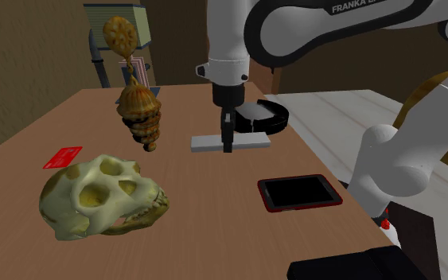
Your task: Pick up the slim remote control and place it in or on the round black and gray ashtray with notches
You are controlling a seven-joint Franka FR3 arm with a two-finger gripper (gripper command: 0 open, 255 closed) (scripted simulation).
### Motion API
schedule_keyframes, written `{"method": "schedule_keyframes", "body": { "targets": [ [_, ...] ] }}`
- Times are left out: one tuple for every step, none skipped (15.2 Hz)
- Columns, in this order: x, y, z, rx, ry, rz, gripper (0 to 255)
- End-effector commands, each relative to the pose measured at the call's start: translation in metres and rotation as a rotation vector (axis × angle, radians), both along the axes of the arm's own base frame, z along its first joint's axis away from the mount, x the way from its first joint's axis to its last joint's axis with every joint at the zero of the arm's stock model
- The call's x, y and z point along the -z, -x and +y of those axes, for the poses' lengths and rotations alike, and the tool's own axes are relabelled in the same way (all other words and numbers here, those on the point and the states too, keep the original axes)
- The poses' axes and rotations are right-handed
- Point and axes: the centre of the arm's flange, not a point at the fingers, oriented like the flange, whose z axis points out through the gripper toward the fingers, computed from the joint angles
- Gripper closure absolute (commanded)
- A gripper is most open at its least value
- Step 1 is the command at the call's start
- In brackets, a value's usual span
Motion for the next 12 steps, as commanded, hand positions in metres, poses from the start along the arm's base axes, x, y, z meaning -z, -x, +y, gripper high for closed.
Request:
{"method": "schedule_keyframes", "body": {
  "targets": [
    [0.001,0.0,0.0,0.001,0.001,0.001,255],
    [0.001,0.0,0.0,0.001,0.001,0.001,255],
    [0.001,0.0,0.0,0.001,0.001,0.001,255],
    [0.001,0.0,0.0,0.001,0.001,0.001,255],
    [0.001,0.0,0.0,0.001,0.001,0.001,255],
    [0.001,0.0,0.0,0.001,0.001,0.001,255],
    [0.001,0.0,0.0,0.001,0.001,0.001,255],
    [0.001,0.0,0.0,0.001,0.001,0.001,255],
    [-0.005,0.0,0.0,0.001,0.001,0.001,255],
    [-0.01,0.0,0.0,0.001,0.001,0.001,255],
    [-0.015,0.0,0.0,0.001,0.001,0.001,255],
    [-0.021,0.0,0.0,0.001,0.001,0.001,255]
  ]
}}
